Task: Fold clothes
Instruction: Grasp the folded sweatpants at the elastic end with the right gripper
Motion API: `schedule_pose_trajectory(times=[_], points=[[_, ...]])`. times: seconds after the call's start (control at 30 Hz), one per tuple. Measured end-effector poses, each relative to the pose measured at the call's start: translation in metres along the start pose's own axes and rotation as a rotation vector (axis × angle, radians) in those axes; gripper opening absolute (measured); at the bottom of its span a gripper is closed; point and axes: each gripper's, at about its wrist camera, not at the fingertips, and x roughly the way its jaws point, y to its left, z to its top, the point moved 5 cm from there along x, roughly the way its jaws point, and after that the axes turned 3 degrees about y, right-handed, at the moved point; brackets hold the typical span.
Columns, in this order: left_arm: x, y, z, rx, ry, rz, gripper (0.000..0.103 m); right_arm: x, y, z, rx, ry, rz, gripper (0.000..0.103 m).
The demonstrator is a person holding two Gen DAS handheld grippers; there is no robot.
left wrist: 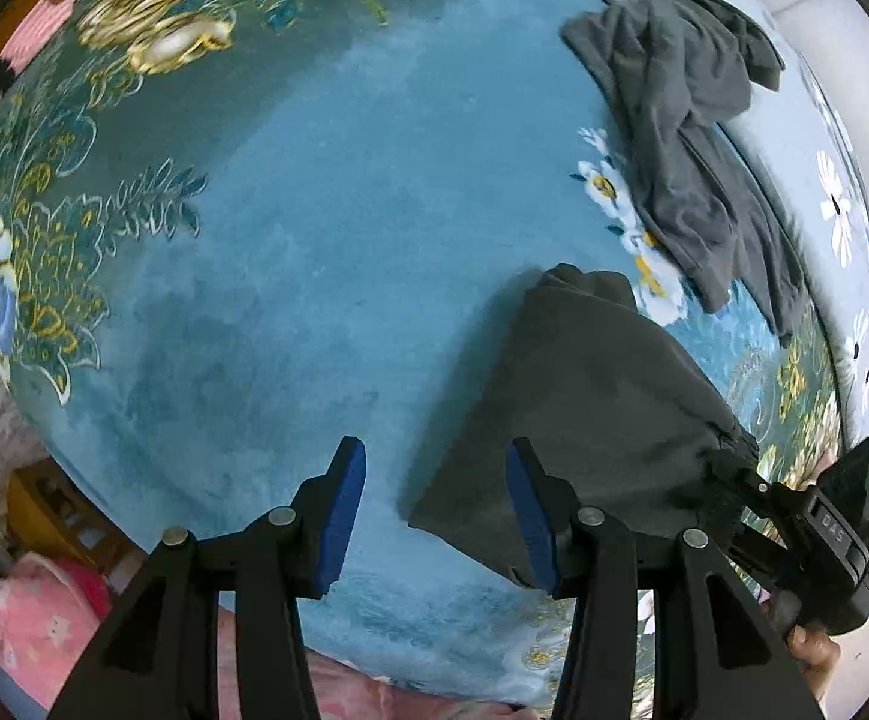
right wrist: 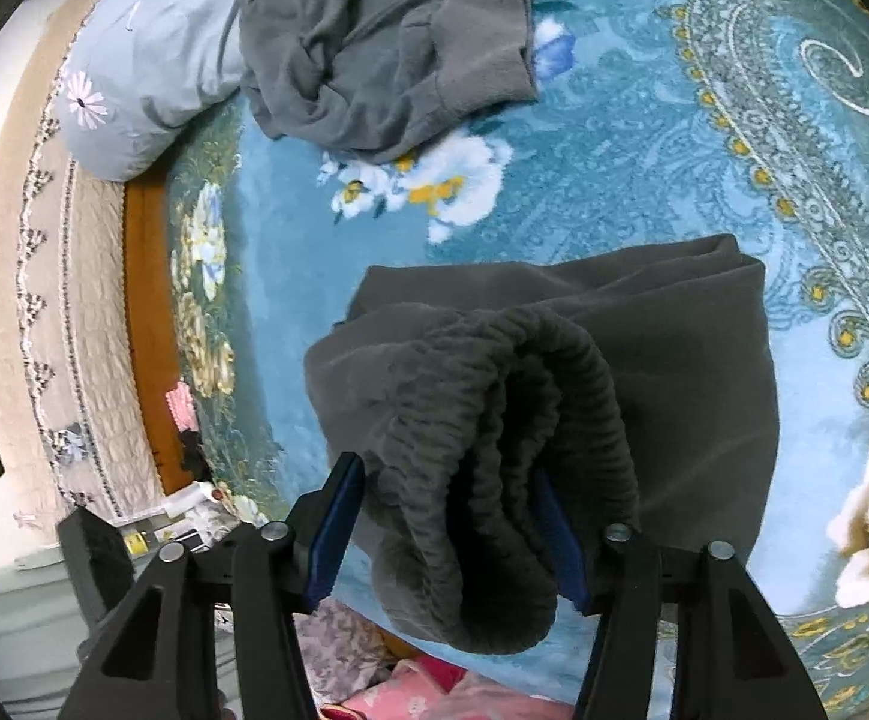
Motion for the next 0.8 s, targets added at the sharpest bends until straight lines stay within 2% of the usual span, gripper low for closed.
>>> schedule_pose_trajectory(times=[0.1,0.2,0.43,0.53,0.63,0.8], points=[[-0.001,0.001,-0.003,-0.012,0.006,-0.007,0.049,-0.007,0.008,-0.005,-0.012,0.001,0.039,0.034],[-0.002,0.001,-0.005,-0.021,0.005,-0.015,0.049,-0.013,0.019,-0.01,-0.041,0.0,0.061,0.027],[-0.008,-0.008,-0.009,0.004,-0.008,-0.029,0.049,-0.039,0.041,-0.026,-0.105,-0.016,0.193,0.024],[-0.009,-0.014,-0.012,0.023,-0.009,-0.036,0.049,-0.057,0.037,-0.029,-0.107,-0.039,0.224,0.024],[-0.006,-0.019,-0.015,0.037,-0.003,-0.045,0.049,-0.074,0.018,-0.029,-0.091,-0.067,0.218,0.024],[0.004,-0.028,-0.02,0.07,0.021,-0.035,0.049,-0.068,-0.035,-0.025,0.037,-0.062,0.162,0.024]])
